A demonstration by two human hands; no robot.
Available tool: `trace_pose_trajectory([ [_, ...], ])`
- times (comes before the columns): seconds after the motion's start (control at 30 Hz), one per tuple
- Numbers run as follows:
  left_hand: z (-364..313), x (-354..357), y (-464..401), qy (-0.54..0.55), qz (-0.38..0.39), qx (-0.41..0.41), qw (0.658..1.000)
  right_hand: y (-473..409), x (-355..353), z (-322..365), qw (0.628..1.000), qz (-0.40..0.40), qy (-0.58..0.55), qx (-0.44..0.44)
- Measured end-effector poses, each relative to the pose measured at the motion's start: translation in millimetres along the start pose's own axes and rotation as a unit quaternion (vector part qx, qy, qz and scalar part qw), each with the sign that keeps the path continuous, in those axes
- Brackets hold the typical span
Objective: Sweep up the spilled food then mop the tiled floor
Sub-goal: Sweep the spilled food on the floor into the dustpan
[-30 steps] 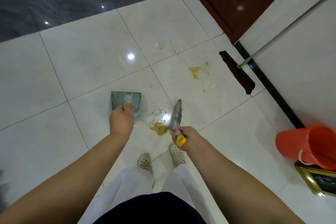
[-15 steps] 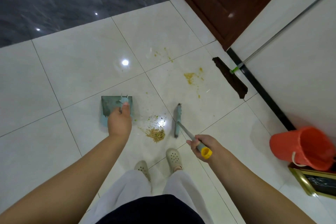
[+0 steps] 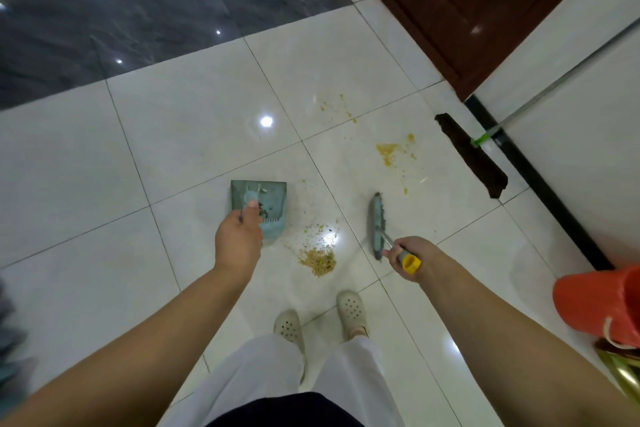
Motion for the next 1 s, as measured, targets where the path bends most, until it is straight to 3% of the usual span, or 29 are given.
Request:
trace_pose_trajectory([
  [0.2,2.4,-1.4,-2.0,-0.015,-0.003,0.0,1.0,7.9,48.7,-15.2,0.995,0.028,0.099,0.016],
  [0.4,-0.7,2.5,-7.1,-0.029,-0.014,0.004,0.999,22.0,54.6,-30.3,0.992,0.035,0.12,0.023],
  [1.0,-17.9,39.6,-3.7,-0.061,0.036,0.027,0.997,15.2,-91.5,-4.3,0.988,-0.088,-0.112,-0.052],
])
Point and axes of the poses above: each hand's wrist, its own y-axis away from the middle knuckle, its own x-axis out of the palm, z = x × y, the point moved 8 cm from there along -y, towards the middle knuckle, and after that the axes turned 5 degrees about y, right-handed, at the moved point
